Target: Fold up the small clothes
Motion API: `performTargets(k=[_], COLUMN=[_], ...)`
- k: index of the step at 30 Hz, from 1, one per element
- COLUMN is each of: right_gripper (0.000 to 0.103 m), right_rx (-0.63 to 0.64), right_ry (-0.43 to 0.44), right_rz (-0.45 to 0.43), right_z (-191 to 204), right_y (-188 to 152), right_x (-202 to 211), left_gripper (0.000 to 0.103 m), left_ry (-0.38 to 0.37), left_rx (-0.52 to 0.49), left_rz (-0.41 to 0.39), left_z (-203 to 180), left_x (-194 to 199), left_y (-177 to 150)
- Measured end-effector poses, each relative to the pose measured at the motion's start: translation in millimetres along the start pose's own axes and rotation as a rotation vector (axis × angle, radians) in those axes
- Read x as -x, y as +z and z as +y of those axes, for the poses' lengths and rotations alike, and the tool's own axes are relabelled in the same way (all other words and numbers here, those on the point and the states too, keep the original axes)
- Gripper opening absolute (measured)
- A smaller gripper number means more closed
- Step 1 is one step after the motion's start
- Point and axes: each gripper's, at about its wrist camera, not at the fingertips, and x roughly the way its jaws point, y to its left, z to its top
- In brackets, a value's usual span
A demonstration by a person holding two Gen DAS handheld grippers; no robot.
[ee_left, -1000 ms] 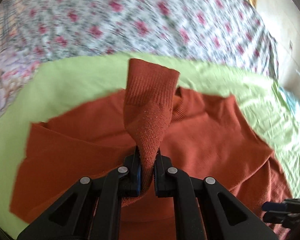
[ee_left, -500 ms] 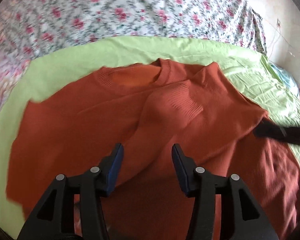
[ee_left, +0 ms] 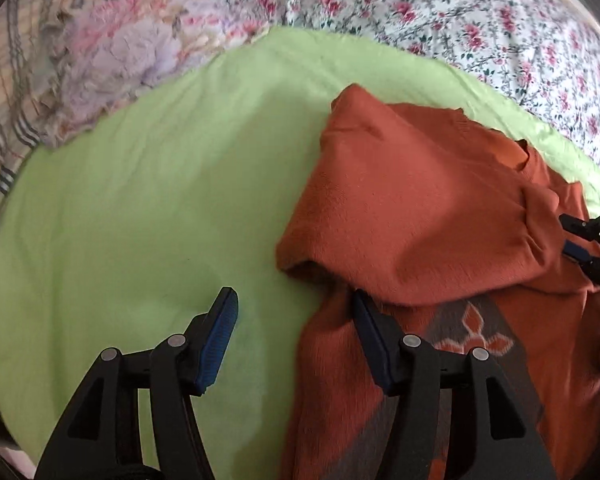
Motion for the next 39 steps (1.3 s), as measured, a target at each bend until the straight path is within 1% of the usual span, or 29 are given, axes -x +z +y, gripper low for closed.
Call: performTargets(k=[1,2,3,5,7,9,12,15,17,19,22,24,26,29,30,32,34,36,37,39], right_gripper=[0.051,0.039,0.003,0.004,0.004,0.004,0.004,0.004,0.004,0.004,0.004,0.004,0.004,0.004,0.004,0.004,0.004,0.004,0.004,0.004], right_rx=[-0.002,-0.003,0.001,0.007,0.024,0.028,-0.001,-0.008,-0.010,-0.012,0.000,0.016,0.030,0.065,0.083,0.120,0.173,0.229,0.248,0.243], right_ry=[-0.009,-0.013,-0.006,0.005,0.023,0.048,0.035,-0.006,-0.032,-0.044,-0.068,-0.093,-0.112,-0.145,-0.156,-0.148,-0.129,-0.105,-0.100,-0.127], right_rz=[-0.003,-0.006,-0.011,-0.020,-0.082,-0.174,-0.267,-0.260,-0.237,-0.216,-0.208,-0.193,-0.171,-0.155,-0.159,-0.213,-0.275,-0.319,-0.321,-0.279], right_z=[2,4,6,10,14,14,1,-15,-21,-27,-34,-36,-36,-33,-29,-19,-3,15,20,20], right_y=[2,4,7,12,17,21,21,16,10,3,-6,-11,-16,-21,-22,-24,-23,-20,-18,-13], right_x=[-4,-6,-7,-4,17,50,89,99,96,93,93,91,87,82,82,91,105,117,119,113], left_gripper=[0.059,0.059,0.059,0.059,0.059,0.059,0.049,0.045,0.042,0.042,0.042,0.042,0.042,0.042,0.042,0.042,0.042,0.043,0.044,0.045], left_ry=[-0.003,-0.006,-0.005,-0.002,0.000,0.005,0.005,0.035,0.043,0.056,0.030,-0.006,-0.018,-0.014,-0.013,-0.007,-0.008,-0.023,-0.027,-0.021], left_rx=[0.004,0.005,0.003,-0.003,-0.007,0.003,0.021,0.035,0.042,0.063,0.134,0.173,0.176,0.180,0.192,0.198,0.209,0.238,0.240,0.232], left_rz=[0.009,0.014,0.013,0.010,0.000,-0.005,-0.007,-0.002,-0.017,-0.032,-0.037,-0.036,-0.034,-0.048,-0.064,-0.085,-0.076,-0.056,-0.058,-0.063], left_z=[-2,-6,-9,-13,-16,-16,-19,-20,-19,-12,6,17,20,20,21,22,24,30,30,29], left_x=[-5,-10,-14,-19,-20,-22,-29,-34,-30,-25,-20,-17,-17,-14,-11,-8,-10,-14,-14,-12], left_y=[4,9,13,20,26,28,35,39,38,34,28,23,21,20,19,18,18,18,18,17])
